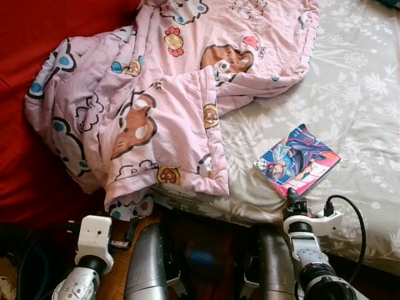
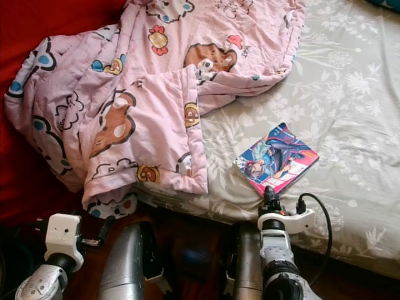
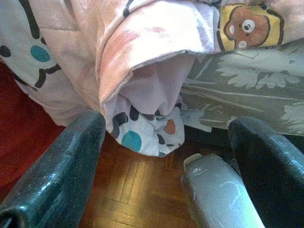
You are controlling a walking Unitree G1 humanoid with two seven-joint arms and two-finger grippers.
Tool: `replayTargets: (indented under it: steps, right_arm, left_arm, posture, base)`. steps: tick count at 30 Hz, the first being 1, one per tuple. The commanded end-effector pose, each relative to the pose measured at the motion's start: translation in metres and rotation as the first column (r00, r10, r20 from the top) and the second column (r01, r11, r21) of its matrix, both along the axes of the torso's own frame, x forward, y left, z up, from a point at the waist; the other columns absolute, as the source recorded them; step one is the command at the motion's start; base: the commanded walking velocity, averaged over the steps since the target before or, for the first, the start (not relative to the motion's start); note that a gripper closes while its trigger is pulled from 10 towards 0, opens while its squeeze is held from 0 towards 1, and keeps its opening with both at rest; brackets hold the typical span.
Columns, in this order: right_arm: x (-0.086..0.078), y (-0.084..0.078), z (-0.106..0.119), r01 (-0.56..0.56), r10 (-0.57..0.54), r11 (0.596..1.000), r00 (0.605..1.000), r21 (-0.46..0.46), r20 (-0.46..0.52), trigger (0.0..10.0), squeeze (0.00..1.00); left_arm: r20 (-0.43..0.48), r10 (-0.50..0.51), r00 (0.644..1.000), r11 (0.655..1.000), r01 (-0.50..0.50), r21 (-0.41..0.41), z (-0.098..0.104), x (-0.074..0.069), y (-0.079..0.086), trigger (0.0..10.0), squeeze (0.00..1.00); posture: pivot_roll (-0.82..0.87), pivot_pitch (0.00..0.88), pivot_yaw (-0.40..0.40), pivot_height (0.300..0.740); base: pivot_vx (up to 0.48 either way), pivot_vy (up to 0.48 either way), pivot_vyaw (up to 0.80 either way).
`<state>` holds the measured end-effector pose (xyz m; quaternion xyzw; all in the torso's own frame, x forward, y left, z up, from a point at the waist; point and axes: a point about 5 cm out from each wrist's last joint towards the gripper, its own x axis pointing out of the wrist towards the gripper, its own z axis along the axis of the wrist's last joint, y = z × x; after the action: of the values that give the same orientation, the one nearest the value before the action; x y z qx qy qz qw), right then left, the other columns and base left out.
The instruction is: Clean up the room
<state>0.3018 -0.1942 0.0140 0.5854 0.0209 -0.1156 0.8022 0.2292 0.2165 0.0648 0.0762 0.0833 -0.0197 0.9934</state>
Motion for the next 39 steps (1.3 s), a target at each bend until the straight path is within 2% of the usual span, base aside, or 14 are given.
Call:
replayTargets:
  steps: [1, 3, 6, 10, 15, 19, 20, 21, 27, 28, 30, 37, 38, 39]
  right_arm:
    - [-0.001, -0.004, 0.006, -0.026, 0.024, 0.972, 1.000, -0.233, -0.011, 0.0, 0.00]
    - [0.008, -0.006, 0.031, -0.006, 0.051, 0.886, 0.995, -0.464, 0.084, 0.0, 0.00]
    - [0.010, 0.000, 0.038, -0.009, 0.077, 0.863, 0.990, -0.506, 0.114, 0.0, 0.00]
    - [0.011, 0.002, 0.041, 0.007, 0.063, 0.879, 0.989, -0.477, 0.132, 0.0, 0.00]
    - [0.006, 0.007, 0.036, -0.008, 0.067, 0.855, 0.993, -0.519, 0.096, 0.0, 0.00]
    - [0.000, 0.012, 0.024, -0.093, 0.109, 0.789, 0.994, -0.607, -0.010, 0.0, 0.00]
    - [-0.001, 0.013, 0.024, -0.104, 0.121, 0.787, 0.993, -0.608, -0.012, 3.3, 0.00]
    - [-0.003, 0.014, 0.020, -0.141, 0.146, 0.749, 0.988, -0.647, -0.047, 10.0, 0.00]
    - [-0.007, 0.010, 0.019, -0.168, 0.153, 0.674, 0.984, -0.720, -0.086, 10.0, 0.00]
    - [-0.009, 0.009, 0.018, -0.193, 0.170, 0.619, 0.979, -0.761, -0.110, 10.0, 0.00]
    - [-0.009, 0.009, 0.019, -0.192, 0.177, 0.608, 0.979, -0.771, -0.104, 10.0, 0.00]
    - [-0.008, 0.016, 0.019, -0.244, 0.234, 0.497, 0.962, -0.833, -0.142, 10.0, 0.00]
    - [-0.008, 0.016, 0.019, -0.244, 0.234, 0.497, 0.962, -0.833, -0.142, 10.0, 0.00]
    - [-0.007, 0.020, 0.020, -0.260, 0.260, 0.456, 0.954, -0.851, -0.152, 10.0, 0.00]
  left_arm:
    - [0.022, -0.005, 1.000, 1.000, 0.005, -0.001, -0.003, 0.031, -0.007, 10.0, 0.00]
    - [0.048, -0.008, 0.999, 1.000, 0.009, -0.017, 0.000, 0.055, -0.015, 10.0, 0.00]
    - [0.049, -0.010, 0.999, 1.000, 0.011, -0.019, 0.000, 0.057, -0.017, 10.0, 0.00]
    - [0.049, -0.011, 0.999, 1.000, 0.012, -0.023, 0.000, 0.059, -0.018, 10.0, 0.00]
    - [0.062, -0.011, 0.998, 1.000, 0.013, -0.026, -0.003, 0.064, -0.019, 10.0, 0.00]
    - [0.070, -0.003, 0.998, 1.000, 0.005, -0.027, -0.007, 0.064, -0.016, 10.0, 0.00]
    - [0.069, -0.003, 0.998, 1.000, 0.005, -0.027, -0.007, 0.064, -0.016, 10.0, 0.00]
    - [0.066, -0.001, 0.998, 1.000, 0.003, -0.027, -0.008, 0.063, -0.016, 10.0, 0.00]
    - [0.063, 0.007, 0.998, 0.999, -0.005, -0.035, -0.013, 0.060, -0.015, 10.0, 0.00]
    - [0.056, 0.018, 0.998, 0.999, -0.015, -0.050, -0.016, 0.058, -0.014, 10.0, 0.00]
    - [0.054, 0.021, 0.998, 0.998, -0.018, -0.055, -0.017, 0.058, -0.014, 10.0, 0.00]
    - [0.012, 0.092, 0.996, 0.987, -0.090, -0.131, -0.027, 0.055, -0.008, 10.0, 0.00]
    - [0.012, 0.092, 0.996, 0.987, -0.090, -0.131, -0.027, 0.055, -0.008, 10.0, 0.00]
    - [-0.022, 0.120, 0.992, 0.980, -0.122, -0.156, -0.033, 0.053, -0.005, 10.0, 0.00]
  posture:
    - [0.03, 0.087, -0.021, 0.580]
    - [0.02, 0.072, -0.021, 0.580]
    - [0.01, 0.065, -0.022, 0.580]
    - [0.01, 0.057, -0.025, 0.580]
    - [0.01, 0.052, -0.027, 0.580]
    - [0.01, 0.050, -0.028, 0.580]
    - [0.01, 0.050, -0.028, 0.580]
    - [0.01, 0.050, -0.028, 0.580]
    - [0.00, 0.048, -0.031, 0.580]
    - [0.00, 0.048, -0.031, 0.580]
    - [0.00, 0.048, -0.031, 0.580]
    - [-0.01, 0.034, -0.038, 0.630]
    - [-0.01, 0.034, -0.038, 0.630]
    - [-0.01, 0.028, -0.041, 0.640]
  base:
    - [0.000, 0.000, 0.00]
    - [0.000, 0.000, 0.00]
    - [0.000, 0.000, 0.00]
    - [0.000, 0.000, 0.00]
    - [0.000, 0.000, 0.00]
    - [0.000, 0.000, 0.00]
    - [0.000, 0.000, 0.00]
    - [0.000, 0.000, 0.00]
    - [0.000, 0.000, 0.00]
    - [0.000, 0.000, 0.00]
    - [0.000, 0.000, 0.00]
    - [0.000, 0.000, 0.00]
    - [0.000, 0.000, 0.00]
    - [0.000, 0.000, 0.00]
